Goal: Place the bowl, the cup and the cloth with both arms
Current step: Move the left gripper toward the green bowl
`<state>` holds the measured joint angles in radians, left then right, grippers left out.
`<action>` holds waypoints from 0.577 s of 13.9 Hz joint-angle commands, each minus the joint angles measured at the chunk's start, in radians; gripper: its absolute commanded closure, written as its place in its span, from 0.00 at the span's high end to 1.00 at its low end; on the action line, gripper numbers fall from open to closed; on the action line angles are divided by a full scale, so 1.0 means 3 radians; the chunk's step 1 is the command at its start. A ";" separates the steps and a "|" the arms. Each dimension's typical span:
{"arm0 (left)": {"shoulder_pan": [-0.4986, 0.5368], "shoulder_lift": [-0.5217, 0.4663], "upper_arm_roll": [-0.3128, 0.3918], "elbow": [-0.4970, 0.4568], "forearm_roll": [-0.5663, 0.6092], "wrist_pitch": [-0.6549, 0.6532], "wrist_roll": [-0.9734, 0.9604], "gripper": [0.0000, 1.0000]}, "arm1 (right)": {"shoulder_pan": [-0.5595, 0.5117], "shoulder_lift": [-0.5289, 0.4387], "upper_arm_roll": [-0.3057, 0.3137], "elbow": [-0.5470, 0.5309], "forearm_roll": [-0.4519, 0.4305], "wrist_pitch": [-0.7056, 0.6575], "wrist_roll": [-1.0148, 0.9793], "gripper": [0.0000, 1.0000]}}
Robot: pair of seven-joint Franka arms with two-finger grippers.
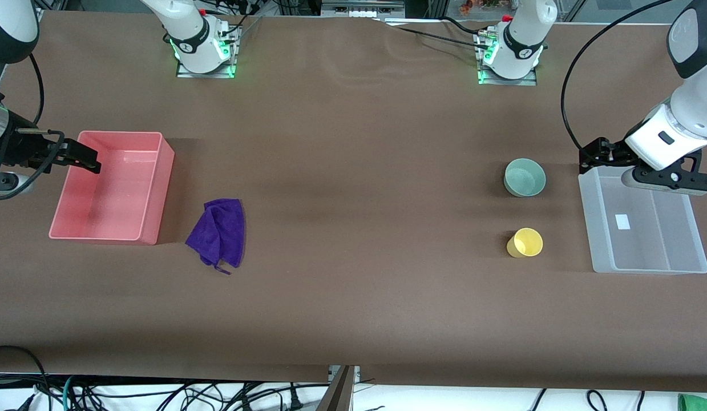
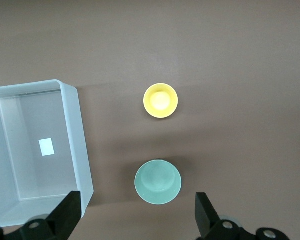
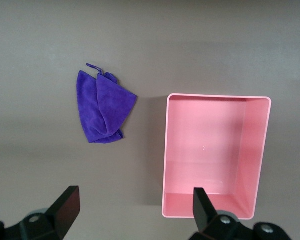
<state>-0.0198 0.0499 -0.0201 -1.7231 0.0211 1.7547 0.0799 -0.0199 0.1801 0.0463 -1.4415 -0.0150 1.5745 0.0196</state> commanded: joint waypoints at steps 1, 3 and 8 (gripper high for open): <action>-0.0016 -0.0059 0.0016 -0.0039 -0.0030 -0.0081 -0.0052 1.00 | 0.0010 -0.0023 -0.0006 -0.0017 -0.0022 -0.0033 -0.0050 1.00; -0.0011 -0.0054 0.0021 -0.0044 -0.0030 -0.0097 -0.0057 1.00 | 0.0015 -0.0023 -0.0001 -0.0017 -0.0037 -0.0033 -0.0050 1.00; 0.0010 0.0038 0.0036 -0.0039 -0.0030 -0.0417 -0.0001 1.00 | 0.0010 -0.0017 -0.0006 -0.0017 -0.0032 0.0003 -0.0055 1.00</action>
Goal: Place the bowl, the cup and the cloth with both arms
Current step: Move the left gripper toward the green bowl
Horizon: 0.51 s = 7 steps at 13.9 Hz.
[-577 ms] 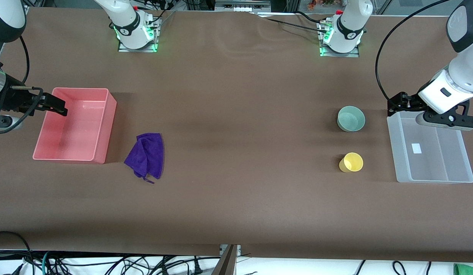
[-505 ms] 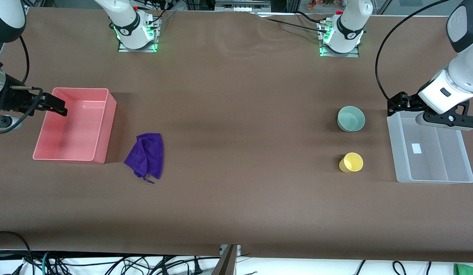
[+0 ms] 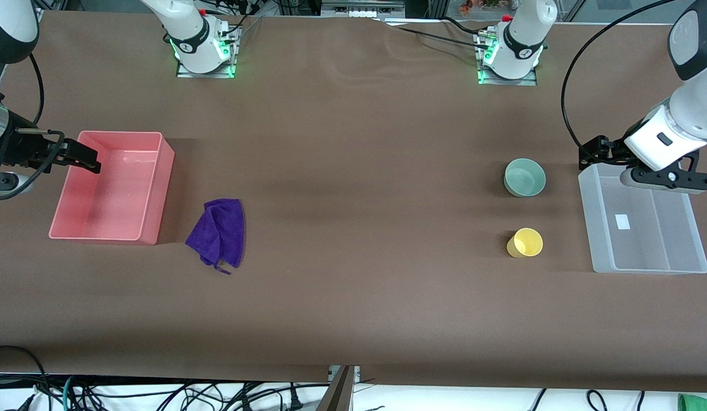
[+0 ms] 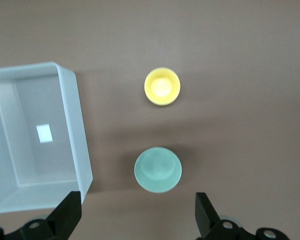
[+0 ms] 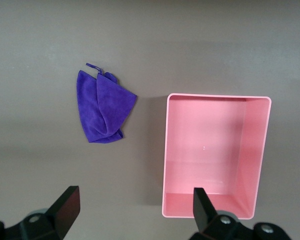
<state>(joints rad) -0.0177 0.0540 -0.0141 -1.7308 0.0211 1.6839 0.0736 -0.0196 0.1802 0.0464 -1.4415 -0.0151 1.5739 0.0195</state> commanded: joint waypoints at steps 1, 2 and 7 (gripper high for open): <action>0.0018 0.0090 0.0016 -0.0019 -0.0030 -0.0299 0.0021 1.00 | 0.0009 -0.0002 -0.0006 -0.0017 -0.0031 0.0010 -0.0045 1.00; 0.0059 0.0152 0.0016 -0.0024 -0.0030 -0.0437 0.0041 1.00 | 0.0014 0.0028 -0.0006 -0.0017 -0.0042 0.0005 -0.0040 1.00; 0.0192 0.0592 0.0011 -0.0355 -0.0030 -0.0170 0.1011 1.00 | 0.0101 0.0263 0.0014 -0.0118 -0.0057 0.0193 -0.0034 1.00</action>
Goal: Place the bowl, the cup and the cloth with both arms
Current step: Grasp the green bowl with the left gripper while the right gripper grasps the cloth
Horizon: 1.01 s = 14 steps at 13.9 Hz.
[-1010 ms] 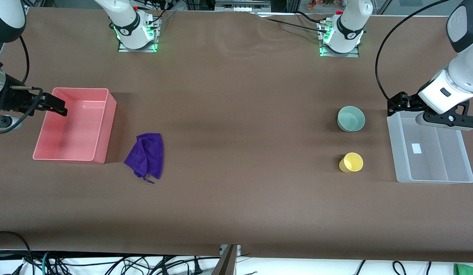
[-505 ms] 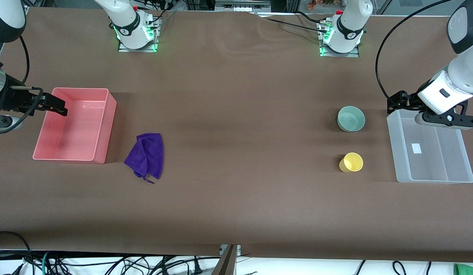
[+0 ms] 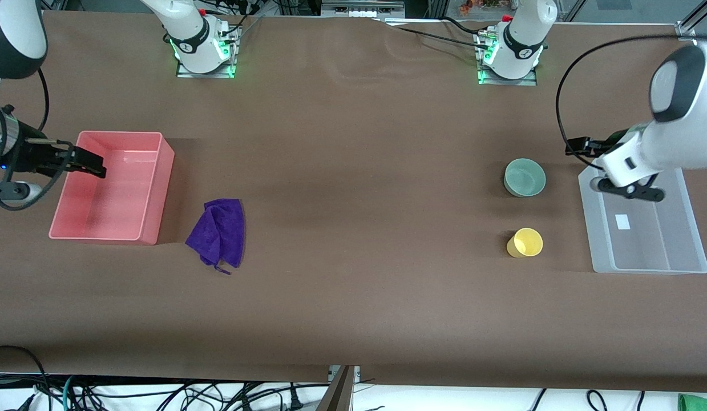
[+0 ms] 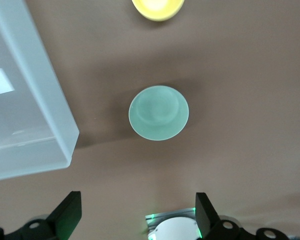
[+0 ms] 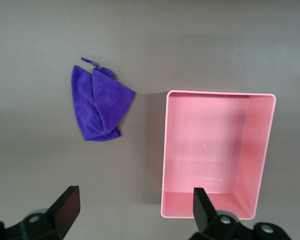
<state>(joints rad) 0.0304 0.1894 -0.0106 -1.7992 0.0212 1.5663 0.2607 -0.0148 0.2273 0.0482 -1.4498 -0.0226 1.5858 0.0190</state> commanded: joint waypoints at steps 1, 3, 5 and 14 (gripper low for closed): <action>0.0037 0.0136 -0.0006 -0.0341 -0.0030 0.0564 0.0622 1.00 | 0.0100 0.0157 0.0008 -0.0223 -0.0052 0.0276 -0.0033 1.00; 0.0042 0.0151 -0.0001 -0.0791 -0.0030 0.1249 0.0980 1.00 | 0.0156 0.0402 0.0013 -0.0367 -0.0027 0.0557 -0.0028 1.00; 0.0037 0.0202 -0.0006 -0.1190 -0.0024 0.1934 0.1242 1.00 | 0.0208 0.0698 0.0064 -0.0393 -0.0022 0.0874 0.0023 1.00; 0.0098 0.0678 -0.0011 -0.1351 -0.0024 0.2623 0.1949 0.00 | 0.0463 0.1486 0.0162 -0.0587 -0.0022 0.1887 0.0034 1.00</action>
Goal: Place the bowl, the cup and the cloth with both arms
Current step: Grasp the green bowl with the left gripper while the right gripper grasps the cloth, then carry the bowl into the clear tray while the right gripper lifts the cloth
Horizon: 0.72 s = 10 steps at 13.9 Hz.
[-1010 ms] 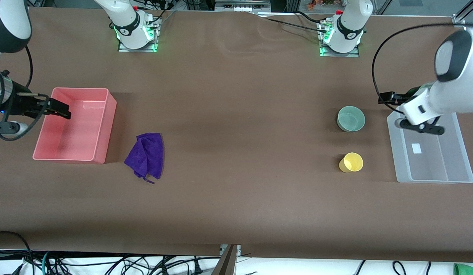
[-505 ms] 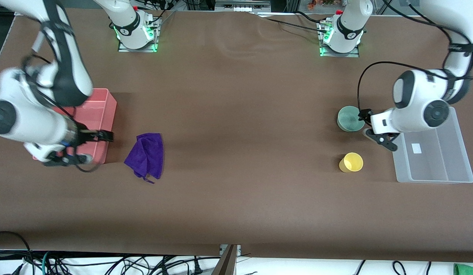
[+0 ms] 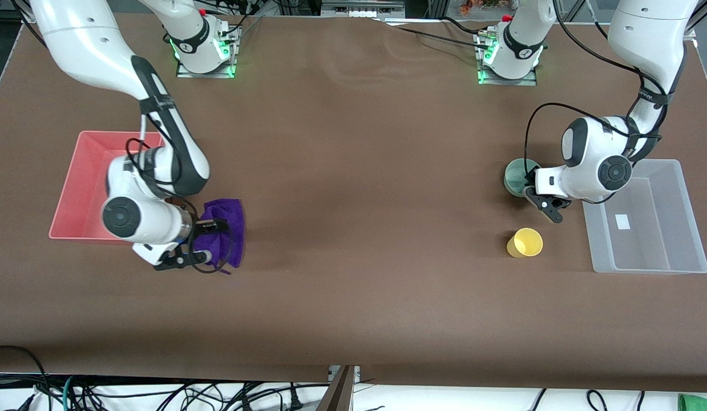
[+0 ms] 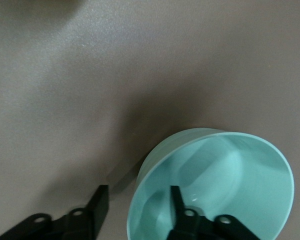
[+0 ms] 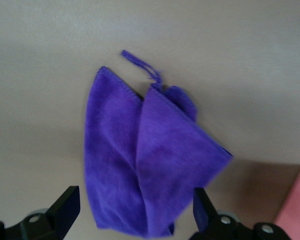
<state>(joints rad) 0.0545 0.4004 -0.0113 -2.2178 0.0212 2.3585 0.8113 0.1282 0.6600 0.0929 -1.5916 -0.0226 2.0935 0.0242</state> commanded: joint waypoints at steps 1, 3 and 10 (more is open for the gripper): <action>0.0018 -0.0061 -0.0008 0.0055 -0.0025 -0.0038 0.0118 0.00 | -0.0013 0.0070 0.0012 -0.0191 -0.0022 0.0317 0.0016 1.00; 0.0018 -0.0158 -0.0009 0.0142 -0.0019 -0.0170 0.0123 0.00 | -0.0013 0.0070 0.0012 -0.0293 -0.0022 0.0446 0.0016 0.99; 0.0176 -0.0221 0.0109 0.1684 0.0128 -0.1919 0.0398 0.00 | 0.0017 -0.0057 0.0012 -0.0478 -0.0032 0.0584 0.0262 0.00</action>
<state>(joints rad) 0.0662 0.2962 0.0103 -1.8712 0.0287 1.8984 0.8606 0.1298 0.6883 0.0899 -1.6987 -0.0227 2.2626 0.0680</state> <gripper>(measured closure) 0.969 0.599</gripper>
